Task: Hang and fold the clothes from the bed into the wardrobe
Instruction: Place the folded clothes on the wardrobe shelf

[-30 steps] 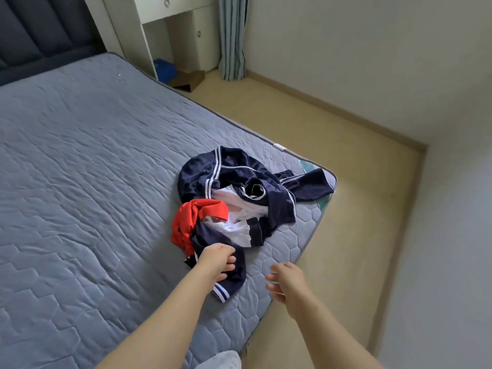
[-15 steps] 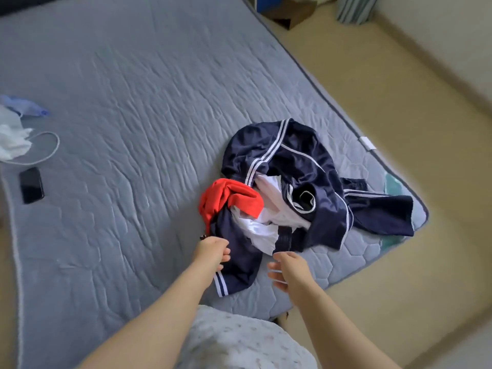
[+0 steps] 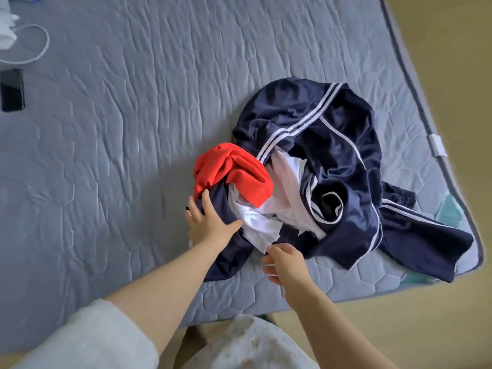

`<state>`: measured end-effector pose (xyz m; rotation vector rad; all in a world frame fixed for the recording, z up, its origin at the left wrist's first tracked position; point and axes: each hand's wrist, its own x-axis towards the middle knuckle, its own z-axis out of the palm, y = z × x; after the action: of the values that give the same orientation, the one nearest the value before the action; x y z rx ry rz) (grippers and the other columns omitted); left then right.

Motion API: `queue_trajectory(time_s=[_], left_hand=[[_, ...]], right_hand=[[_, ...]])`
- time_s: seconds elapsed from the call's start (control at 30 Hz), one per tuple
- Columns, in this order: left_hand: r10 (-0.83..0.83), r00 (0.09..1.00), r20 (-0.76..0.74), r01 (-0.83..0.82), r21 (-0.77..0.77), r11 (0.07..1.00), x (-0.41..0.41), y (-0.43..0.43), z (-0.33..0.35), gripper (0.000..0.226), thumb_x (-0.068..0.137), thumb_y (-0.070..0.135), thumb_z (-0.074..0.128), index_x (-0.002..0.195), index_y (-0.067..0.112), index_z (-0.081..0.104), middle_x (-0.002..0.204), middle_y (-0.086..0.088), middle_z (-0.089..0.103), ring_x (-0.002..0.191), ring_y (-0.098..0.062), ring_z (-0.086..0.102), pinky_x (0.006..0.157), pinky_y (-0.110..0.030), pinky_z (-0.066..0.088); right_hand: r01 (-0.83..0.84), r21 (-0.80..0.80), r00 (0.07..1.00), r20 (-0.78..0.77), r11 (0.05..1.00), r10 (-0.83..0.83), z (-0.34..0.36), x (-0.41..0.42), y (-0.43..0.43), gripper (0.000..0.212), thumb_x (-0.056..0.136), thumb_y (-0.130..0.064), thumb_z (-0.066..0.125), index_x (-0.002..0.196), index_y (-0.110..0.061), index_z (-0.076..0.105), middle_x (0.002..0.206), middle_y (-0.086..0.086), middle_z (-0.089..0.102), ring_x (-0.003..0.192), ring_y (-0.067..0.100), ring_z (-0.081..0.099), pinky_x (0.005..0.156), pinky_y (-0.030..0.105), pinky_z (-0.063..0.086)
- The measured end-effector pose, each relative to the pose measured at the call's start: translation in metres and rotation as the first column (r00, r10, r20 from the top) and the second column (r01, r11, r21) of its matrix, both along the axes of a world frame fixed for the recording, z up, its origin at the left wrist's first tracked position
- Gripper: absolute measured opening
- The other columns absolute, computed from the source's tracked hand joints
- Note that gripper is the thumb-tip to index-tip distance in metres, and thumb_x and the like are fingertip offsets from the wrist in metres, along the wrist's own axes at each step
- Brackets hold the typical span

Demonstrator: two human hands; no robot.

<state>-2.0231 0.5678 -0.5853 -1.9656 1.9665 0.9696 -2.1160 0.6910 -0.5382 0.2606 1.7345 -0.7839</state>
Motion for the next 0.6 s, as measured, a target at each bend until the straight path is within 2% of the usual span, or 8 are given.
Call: queue_trajectory(time_s=[0.07,0.13,0.2,0.3,0.37,0.43,0.5,0.6], left_hand=[[0.070,0.994,-0.084,-0.062,0.091,0.994,-0.003,-0.003,-0.015,0.105,0.074,0.030,0.076,0.148,0.028,0.003,0.154,-0.009,-0.002,0.139,-0.029,0.020,0.108,-0.042,0.030],[0.086,0.989,-0.124,-0.072,0.117,0.991,0.004,-0.004,-0.025,0.092,0.079,0.011,0.067,0.148,0.030,0.008,0.148,-0.010,0.017,0.127,-0.030,0.039,0.099,-0.037,0.038],[0.107,0.986,-0.126,-0.087,0.152,0.984,0.016,-0.001,-0.025,0.075,0.080,0.000,0.056,0.144,0.028,0.026,0.138,-0.010,0.038,0.113,-0.031,0.051,0.089,-0.033,0.044],[0.110,0.981,-0.157,-0.075,0.209,0.975,0.038,0.009,-0.014,0.050,0.077,-0.003,0.057,0.122,0.018,0.058,0.129,-0.004,0.057,0.099,-0.023,0.058,0.077,-0.022,0.042],[0.187,0.954,-0.235,-0.129,0.238,0.963,0.049,0.013,0.004,0.042,0.074,-0.004,0.059,0.110,0.015,0.065,0.109,-0.004,0.067,0.089,-0.021,0.059,0.072,-0.021,0.041],[0.255,0.919,-0.300,-0.175,0.268,0.947,0.058,0.016,0.027,0.038,0.073,-0.004,0.059,0.102,0.019,0.067,0.090,-0.001,0.068,0.083,-0.022,0.059,0.073,-0.026,0.046],[0.250,0.906,-0.343,-0.162,0.265,0.951,0.065,0.020,0.052,0.034,0.073,-0.004,0.057,0.088,0.024,0.066,0.073,0.005,0.061,0.071,-0.018,0.053,0.064,-0.025,0.043],[0.212,0.889,-0.405,-0.125,0.230,0.965,0.069,0.023,0.090,0.032,0.075,-0.004,0.055,0.095,0.019,0.066,0.080,0.001,0.059,0.073,-0.015,0.050,0.066,-0.025,0.038]], right_hand=[[-0.026,0.012,1.000,0.007,1.000,0.026,-0.011,0.000,0.000,0.015,0.092,-0.010,0.046,0.080,-0.015,0.054,0.074,0.004,0.058,0.055,0.014,0.050,0.053,0.023,0.039],[-0.047,0.021,0.999,0.018,0.999,0.047,-0.017,0.002,0.001,0.013,0.092,-0.012,0.047,0.082,-0.016,0.055,0.076,0.003,0.059,0.057,0.014,0.051,0.054,0.023,0.040],[-0.067,0.028,0.997,0.027,0.997,0.067,-0.020,0.004,0.003,0.012,0.092,-0.013,0.047,0.083,-0.016,0.054,0.076,0.002,0.058,0.061,0.015,0.052,0.057,0.023,0.040],[-0.097,0.031,0.994,0.046,0.995,0.095,-0.013,0.011,0.005,0.013,0.093,-0.012,0.046,0.083,-0.016,0.053,0.074,0.002,0.057,0.061,0.015,0.051,0.057,0.024,0.040],[-0.099,0.017,0.994,0.051,0.995,0.098,-0.002,0.015,0.003,0.013,0.093,-0.011,0.045,0.082,-0.013,0.053,0.074,0.003,0.056,0.060,0.016,0.050,0.056,0.023,0.038],[-0.091,-0.013,0.995,0.041,0.996,0.091,0.013,0.018,-0.001,0.015,0.093,-0.008,0.044,0.080,-0.011,0.051,0.073,0.005,0.054,0.060,0.018,0.047,0.054,0.023,0.037],[-0.067,-0.050,0.997,0.025,0.997,0.068,0.032,0.021,-0.005,0.015,0.093,-0.007,0.043,0.081,-0.012,0.051,0.072,0.005,0.053,0.059,0.018,0.045,0.052,0.023,0.035],[-0.032,-0.106,0.999,-0.009,0.994,0.031,0.064,0.027,-0.011,0.015,0.091,-0.002,0.042,0.088,-0.012,0.052,0.070,0.005,0.053,0.055,0.017,0.045,0.051,0.023,0.034]])
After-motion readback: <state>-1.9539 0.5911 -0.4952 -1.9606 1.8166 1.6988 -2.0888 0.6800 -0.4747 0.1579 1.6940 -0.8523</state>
